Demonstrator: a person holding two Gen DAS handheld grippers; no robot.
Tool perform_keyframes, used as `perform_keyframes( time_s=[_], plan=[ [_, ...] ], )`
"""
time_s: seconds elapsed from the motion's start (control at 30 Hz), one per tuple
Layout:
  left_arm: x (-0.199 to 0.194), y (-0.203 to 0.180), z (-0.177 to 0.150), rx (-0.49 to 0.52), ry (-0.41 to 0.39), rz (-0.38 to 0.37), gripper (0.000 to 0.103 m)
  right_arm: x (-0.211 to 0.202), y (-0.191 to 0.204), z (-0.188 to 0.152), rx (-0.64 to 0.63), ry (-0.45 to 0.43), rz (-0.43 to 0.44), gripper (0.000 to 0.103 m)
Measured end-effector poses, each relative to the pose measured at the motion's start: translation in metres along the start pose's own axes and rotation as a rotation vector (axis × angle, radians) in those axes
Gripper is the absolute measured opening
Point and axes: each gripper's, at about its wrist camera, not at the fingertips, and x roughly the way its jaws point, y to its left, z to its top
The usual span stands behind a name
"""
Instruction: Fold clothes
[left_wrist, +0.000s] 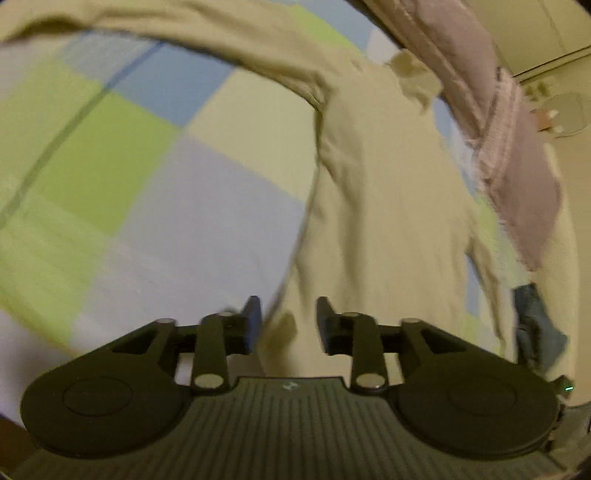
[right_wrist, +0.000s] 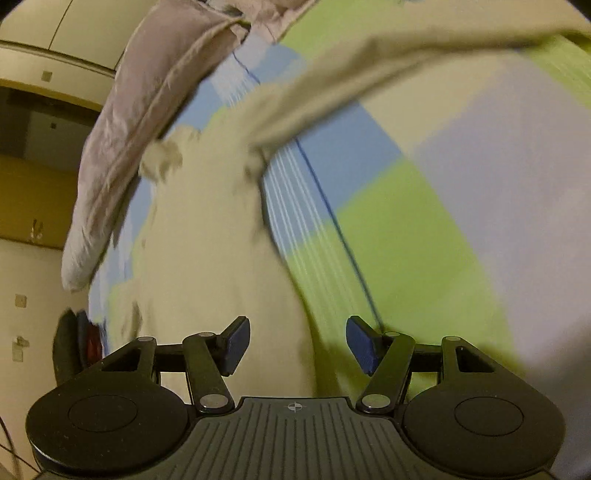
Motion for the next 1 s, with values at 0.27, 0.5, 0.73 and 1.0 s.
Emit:
perform_keyframes(
  time_s=[0.27,0.5,0.73,1.0],
  plan=[
    [0.025,0.016,-0.021,0.030,-0.014,-0.104,0.003,-0.015,-0.009,-0.041,0.021,-0.113,0.028,0.063],
    [-0.043,0.023,-0.028,0.100,-0.137,-0.190,0.004,-0.026,-0.017,-0.061,-0.010,-0.129,0.052,0.063],
    [-0.006,0.046,-0.036,0.052,-0.045,-0.091,0.026,0.007,-0.006,-0.067,-0.278,0.000,0.064,0.062],
    [-0.032,0.039,-0.039,-0.065,-0.023,-0.298,0.002,-0.006,0.001,-0.060,-0.153,0.162,0.292,0.008]
  ],
)
